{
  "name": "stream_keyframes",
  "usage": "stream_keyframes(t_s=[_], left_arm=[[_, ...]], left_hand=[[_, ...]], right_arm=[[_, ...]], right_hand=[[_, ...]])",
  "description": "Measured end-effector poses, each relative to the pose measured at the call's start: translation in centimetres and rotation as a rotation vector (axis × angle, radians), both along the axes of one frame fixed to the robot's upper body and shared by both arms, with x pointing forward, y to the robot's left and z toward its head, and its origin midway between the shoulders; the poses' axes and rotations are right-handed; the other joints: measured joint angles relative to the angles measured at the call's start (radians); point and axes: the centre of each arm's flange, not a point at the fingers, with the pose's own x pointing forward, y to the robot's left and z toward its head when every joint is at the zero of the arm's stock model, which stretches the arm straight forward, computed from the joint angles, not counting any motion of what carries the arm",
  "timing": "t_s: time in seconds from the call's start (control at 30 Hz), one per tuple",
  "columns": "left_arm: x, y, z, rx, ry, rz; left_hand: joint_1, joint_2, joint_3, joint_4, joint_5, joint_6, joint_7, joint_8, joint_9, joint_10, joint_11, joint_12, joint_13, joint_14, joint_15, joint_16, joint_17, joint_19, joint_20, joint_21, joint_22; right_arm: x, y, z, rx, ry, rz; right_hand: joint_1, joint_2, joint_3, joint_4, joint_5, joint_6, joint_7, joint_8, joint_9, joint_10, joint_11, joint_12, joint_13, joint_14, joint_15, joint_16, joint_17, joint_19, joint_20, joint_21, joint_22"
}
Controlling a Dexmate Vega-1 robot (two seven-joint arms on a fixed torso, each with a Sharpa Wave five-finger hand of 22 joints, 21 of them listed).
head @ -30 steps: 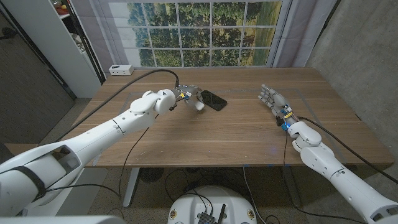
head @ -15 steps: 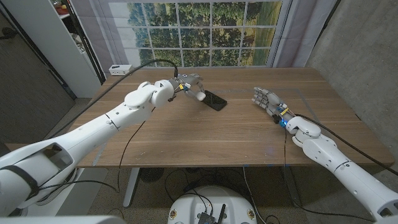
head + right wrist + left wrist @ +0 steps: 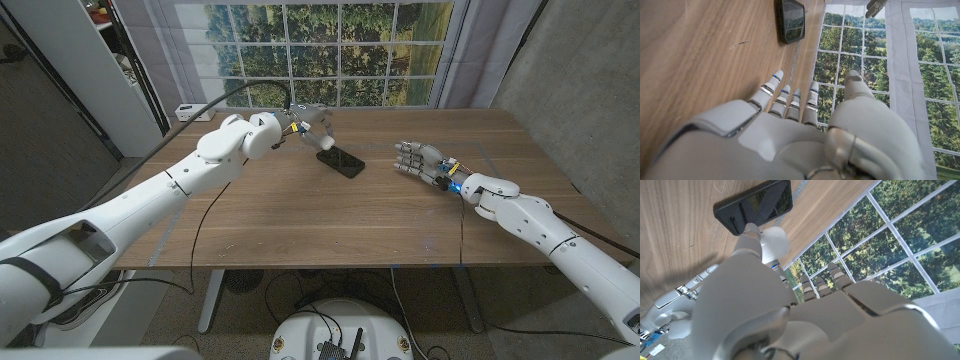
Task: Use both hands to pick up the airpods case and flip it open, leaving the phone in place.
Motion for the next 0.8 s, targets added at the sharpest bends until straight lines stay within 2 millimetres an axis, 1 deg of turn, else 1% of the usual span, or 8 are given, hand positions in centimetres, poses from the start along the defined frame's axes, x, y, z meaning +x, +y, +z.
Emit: stream_keyframes(t_s=[0.13,0.2,0.33,0.43,0.53,0.6,0.67,0.8], left_arm=[[-0.4,-0.3,0.6,0.012,-0.017,-0.009],[-0.7,-0.6,1.1,0.019,-0.029,-0.017],[-1.1,-0.9,1.7,0.03,-0.047,-0.028],[-1.3,-1.2,1.9,0.04,-0.058,-0.04],[-1.5,-1.5,2.2,0.043,-0.069,-0.05],[-1.5,-1.6,2.4,0.043,-0.074,-0.055],[-1.5,-1.7,2.4,0.043,-0.078,-0.06],[-1.5,-1.9,2.6,0.035,-0.091,-0.073]], left_hand=[[0.0,0.0,0.0,0.0,0.0,0.0,0.0,0.0,0.0,0.0,0.0,0.0,0.0,0.0,0.0,0.0,0.0,0.0,0.0,0.0,0.0],[0.0,0.0,-0.008,0.0,0.0,0.0,0.0,0.0,0.0,0.0,0.0,0.0,0.0,0.0,0.0,0.0,0.0,0.0,0.0,0.0,0.0],[0.0,0.0,-0.008,0.0,0.0,0.004,0.0,0.0,0.0,0.0,0.0,0.0,0.0,0.0,0.0,0.0,0.0,0.0,0.0,0.0,0.0],[0.0,0.0,-0.008,0.0,-0.002,0.005,-0.001,0.0,0.0,0.005,0.005,0.0,0.0,0.0,0.0,0.0,0.0,0.0,0.0,0.0,0.0],[0.0,0.0,-0.017,0.002,-0.003,0.007,0.0,0.0,0.0,0.005,0.005,0.0,0.0,0.0,0.0,0.0,0.0,0.004,0.004,0.0,0.0],[0.0,0.0,-0.018,0.002,-0.004,0.008,-0.001,0.0,0.0,0.009,0.001,0.0,0.0,0.007,0.004,0.0,0.0,0.004,0.004,0.0,0.0],[0.002,0.002,-0.018,0.002,-0.004,0.008,-0.001,0.0,0.0,0.016,0.005,0.0,0.0,0.011,0.0,0.0,0.0,0.009,0.002,0.0,0.0],[0.003,0.006,-0.023,0.002,-0.004,0.008,-0.001,0.0,0.0,0.02,0.01,0.0,0.0,0.011,0.0,0.0,0.0,0.012,0.002,0.0,0.0]], right_arm=[[-0.3,0.4,0.7,-0.01,0.012,0.032],[-0.4,0.8,1.1,-0.015,0.018,0.051],[-0.7,1.5,1.6,-0.021,0.027,0.077],[-0.8,2.0,1.9,-0.022,0.03,0.09],[-0.9,2.6,2.1,-0.016,0.034,0.103],[-1.0,3.0,2.2,-0.008,0.035,0.11],[-1.0,3.4,2.2,-0.001,0.035,0.116],[-1.0,4.5,2.2,0.022,0.035,0.127]], right_hand=[[0.007,0.001,0.0,0.0,0.0,0.005,0.005,0.0,0.0,0.007,0.007,0.0,0.0,0.008,0.003,0.0,0.001,0.014,-0.004,0.0,0.0],[0.01,-0.002,0.001,0.001,0.0,0.011,0.011,0.0,0.0,0.012,0.012,0.0,0.0,0.014,0.006,0.003,0.001,0.014,-0.004,0.0,0.0],[0.022,0.001,0.004,0.004,0.0,0.024,0.024,0.0,0.0,0.024,0.019,0.008,0.0,0.029,0.0,0.007,0.001,0.03,-0.009,0.007,0.003],[0.027,-0.004,0.001,0.007,0.0,0.029,0.029,0.004,0.0,0.031,0.019,0.008,0.0,0.042,-0.002,0.013,0.001,0.043,-0.012,0.011,0.005],[0.032,0.001,0.006,0.011,0.0,0.034,0.034,0.004,0.0,0.039,0.017,0.011,0.0,0.049,-0.008,0.016,0.006,0.053,-0.022,0.015,0.005],[0.037,-0.002,0.006,0.011,0.0,0.034,0.034,0.004,0.0,0.046,0.019,0.015,0.0,0.057,-0.007,0.02,0.006,0.056,-0.024,0.015,0.005],[0.037,-0.002,0.006,0.011,0.0,0.039,0.039,0.004,0.0,0.05,0.018,0.015,0.0,0.059,-0.009,0.02,0.006,0.064,-0.023,0.015,0.005],[0.038,-0.004,0.006,0.011,0.0,0.044,0.034,0.004,0.0,0.057,0.014,0.019,0.0,0.07,-0.009,0.024,0.006,0.068,-0.026,0.015,0.005]])
